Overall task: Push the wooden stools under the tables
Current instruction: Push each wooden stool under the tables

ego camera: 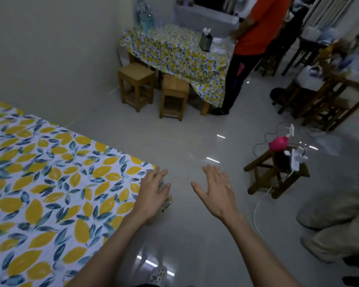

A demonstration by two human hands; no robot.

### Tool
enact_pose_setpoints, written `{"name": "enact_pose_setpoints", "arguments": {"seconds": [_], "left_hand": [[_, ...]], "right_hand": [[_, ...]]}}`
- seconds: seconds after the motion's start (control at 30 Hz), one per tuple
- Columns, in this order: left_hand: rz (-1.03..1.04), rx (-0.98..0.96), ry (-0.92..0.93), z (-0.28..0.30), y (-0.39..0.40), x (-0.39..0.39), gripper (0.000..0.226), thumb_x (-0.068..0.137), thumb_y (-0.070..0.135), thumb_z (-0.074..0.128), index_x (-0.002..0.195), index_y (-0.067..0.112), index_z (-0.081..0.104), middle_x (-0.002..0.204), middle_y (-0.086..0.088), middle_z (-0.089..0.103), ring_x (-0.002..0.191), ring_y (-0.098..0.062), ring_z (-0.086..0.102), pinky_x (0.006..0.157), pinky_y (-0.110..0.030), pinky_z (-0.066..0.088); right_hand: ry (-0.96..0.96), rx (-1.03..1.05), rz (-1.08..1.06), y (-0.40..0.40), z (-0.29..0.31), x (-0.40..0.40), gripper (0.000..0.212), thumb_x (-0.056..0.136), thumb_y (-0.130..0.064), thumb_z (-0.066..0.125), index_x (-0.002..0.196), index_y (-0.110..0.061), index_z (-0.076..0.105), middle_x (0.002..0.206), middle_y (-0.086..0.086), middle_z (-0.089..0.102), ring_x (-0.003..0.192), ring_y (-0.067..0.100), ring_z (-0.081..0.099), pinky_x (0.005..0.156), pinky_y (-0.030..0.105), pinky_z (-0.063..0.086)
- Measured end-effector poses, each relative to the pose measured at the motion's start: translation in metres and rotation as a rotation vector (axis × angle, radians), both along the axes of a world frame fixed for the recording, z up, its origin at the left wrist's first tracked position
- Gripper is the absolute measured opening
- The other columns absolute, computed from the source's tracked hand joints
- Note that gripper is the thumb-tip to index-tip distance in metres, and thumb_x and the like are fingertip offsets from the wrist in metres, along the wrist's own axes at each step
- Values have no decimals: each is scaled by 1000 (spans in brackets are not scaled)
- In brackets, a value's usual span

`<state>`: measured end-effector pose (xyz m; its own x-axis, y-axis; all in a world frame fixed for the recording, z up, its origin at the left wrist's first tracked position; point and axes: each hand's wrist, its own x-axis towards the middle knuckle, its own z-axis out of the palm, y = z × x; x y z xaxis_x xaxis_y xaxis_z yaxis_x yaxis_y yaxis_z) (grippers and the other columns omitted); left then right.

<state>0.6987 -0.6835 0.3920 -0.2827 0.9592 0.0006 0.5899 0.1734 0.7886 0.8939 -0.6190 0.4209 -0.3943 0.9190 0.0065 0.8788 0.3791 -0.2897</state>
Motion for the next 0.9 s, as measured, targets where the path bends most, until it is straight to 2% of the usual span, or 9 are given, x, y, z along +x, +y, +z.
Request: {"name": "enact_pose_setpoints", "arguments": {"seconds": [0.07,0.13,0.23,0.37,0.53,0.6,0.7,0.9], "left_hand": [[20,0,24,5,37,-1,46,95,28,52,140,21,43,155,-5,28,145,-24,16,117,-37,13],[47,9,42,8,76,-4,47,95,29,52,140,21,43,155,-6,27,146,-26,14,119,-41,13],[126,10,41,5,133,-9,47,95,28,53,140,20,43,155,-6,27,146,-28,13,119,-41,13],[263,-10,32,-2,209,-12,47,96,30,51,141,21,42,156,-4,26,147,-26,12,119,-39,13],[439,-45,14,0,281,-11,50,93,38,50,139,21,44,155,-4,28,146,-27,16,118,-38,15],[515,-71,3,1,305,-16,54,90,44,45,139,21,44,155,-5,29,145,-28,17,118,-40,17],[594,-91,15,-3,332,-30,48,95,36,51,140,21,44,155,-7,29,145,-29,18,118,-41,18],[777,-110,37,-14,394,-103,48,95,32,51,141,20,42,154,-7,31,145,-27,20,118,-36,15]], "right_hand": [[28,-10,36,44,0,-3,74,93,-63,34,149,-15,29,158,4,27,149,17,11,122,36,1],[50,-3,71,90,-1,-10,79,89,-67,29,148,-15,31,157,4,29,148,17,12,122,36,2],[58,-13,142,162,-6,-23,90,80,-74,15,148,-17,31,157,3,29,148,18,14,122,36,2],[50,-16,265,265,-9,-36,92,78,-75,10,149,-19,28,159,2,25,148,19,12,121,35,0],[22,-43,436,375,2,-60,90,79,-75,11,150,-21,27,159,3,24,148,19,13,122,38,4],[9,-53,501,414,3,-79,85,84,-74,18,150,-21,27,159,4,24,148,20,14,121,39,5],[19,-99,604,455,2,-114,72,94,-64,33,151,-20,24,161,3,20,148,19,11,121,39,2],[5,-66,804,540,-16,-212,69,95,-63,32,150,-22,25,160,2,21,149,16,9,121,40,-1]]}}
